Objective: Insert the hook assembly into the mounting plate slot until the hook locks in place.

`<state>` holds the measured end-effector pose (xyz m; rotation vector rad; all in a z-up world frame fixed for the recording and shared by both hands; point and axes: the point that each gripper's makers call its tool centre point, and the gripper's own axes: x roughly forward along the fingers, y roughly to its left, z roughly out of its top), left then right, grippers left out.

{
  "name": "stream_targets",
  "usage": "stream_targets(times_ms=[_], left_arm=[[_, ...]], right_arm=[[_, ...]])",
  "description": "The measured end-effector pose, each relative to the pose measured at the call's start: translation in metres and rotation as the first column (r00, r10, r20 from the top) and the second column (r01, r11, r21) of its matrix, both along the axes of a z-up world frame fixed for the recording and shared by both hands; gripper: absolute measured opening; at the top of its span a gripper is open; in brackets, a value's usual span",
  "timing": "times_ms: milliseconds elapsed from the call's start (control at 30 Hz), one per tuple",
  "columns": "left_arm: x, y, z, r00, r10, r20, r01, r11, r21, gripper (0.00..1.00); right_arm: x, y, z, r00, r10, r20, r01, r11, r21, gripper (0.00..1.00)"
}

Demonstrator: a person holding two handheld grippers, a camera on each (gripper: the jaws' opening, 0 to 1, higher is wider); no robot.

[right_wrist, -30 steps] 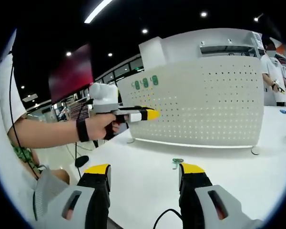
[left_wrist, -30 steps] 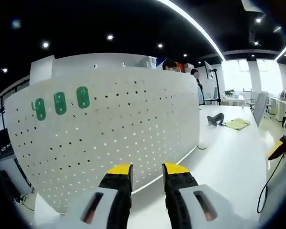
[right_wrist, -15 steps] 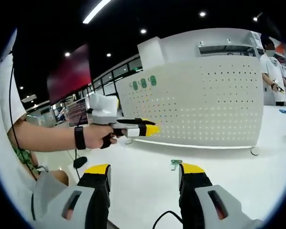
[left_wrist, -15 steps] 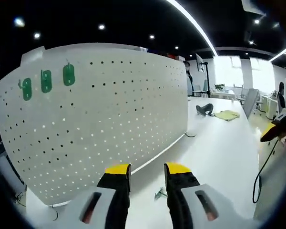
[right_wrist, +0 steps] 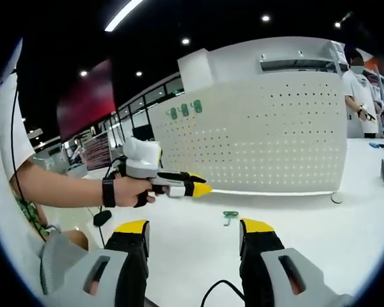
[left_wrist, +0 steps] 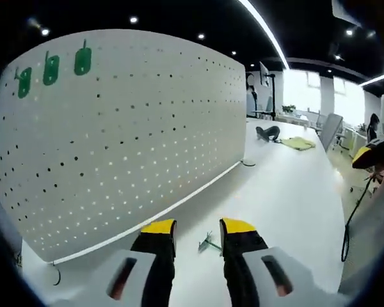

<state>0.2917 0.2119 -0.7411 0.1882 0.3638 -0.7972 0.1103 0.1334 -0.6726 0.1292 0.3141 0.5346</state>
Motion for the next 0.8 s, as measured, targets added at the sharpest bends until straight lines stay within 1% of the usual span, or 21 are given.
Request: stream_targets(times_ms=[67, 200, 300, 367, 433, 467, 567, 667, 800], left_arm=[[0.000, -0.002, -0.007, 1.000, -0.010, -0.028, 0.009, 1.000, -0.003, 0.29], [0.001, -0.005, -0.019, 0.998, -0.027, -0.061, 0.028, 1.000, 0.007, 0.29], [0.001, -0.006, -0.024, 0.997, -0.042, -0.067, 0.043, 0.999, 0.019, 0.27], [0.003, -0.006, -0.028, 0.997, -0.046, -0.061, 0.047, 0.999, 0.025, 0.26], [0.003, -0.007, -0.033, 0.995, -0.057, -0.083, 0.059, 0.998, 0.024, 0.26], [0.004, -0.007, -0.034, 0.995, -0.057, -0.079, 0.059, 0.998, 0.028, 0.25], [0.006, -0.006, -0.041, 0.993, -0.062, -0.101, 0.065, 0.997, 0.031, 0.23], [0.006, -0.006, -0.047, 0.992, -0.072, -0.107, 0.077, 0.996, 0.050, 0.23], [0.009, -0.005, -0.057, 0.989, -0.075, -0.127, 0.083, 0.995, 0.060, 0.23]], right_arm=[[0.001, -0.002, -0.001, 1.000, -0.009, -0.005, 0.009, 1.000, -0.001, 0.58], [0.002, -0.003, -0.004, 1.000, -0.016, -0.013, 0.016, 1.000, -0.005, 0.58], [0.002, -0.004, -0.008, 0.999, -0.022, -0.023, 0.022, 1.000, -0.007, 0.58], [0.002, -0.004, -0.010, 0.999, -0.024, -0.032, 0.023, 1.000, -0.012, 0.58], [0.002, -0.004, -0.010, 0.999, -0.023, -0.032, 0.023, 1.000, -0.009, 0.58], [0.002, -0.004, -0.011, 0.999, -0.023, -0.038, 0.022, 1.000, -0.013, 0.58], [0.003, -0.006, -0.013, 0.999, -0.024, -0.044, 0.023, 1.000, -0.018, 0.57], [0.005, -0.007, -0.012, 0.999, -0.030, -0.044, 0.029, 1.000, -0.003, 0.57], [0.008, -0.006, -0.014, 0.998, -0.026, -0.051, 0.026, 1.000, -0.009, 0.57]])
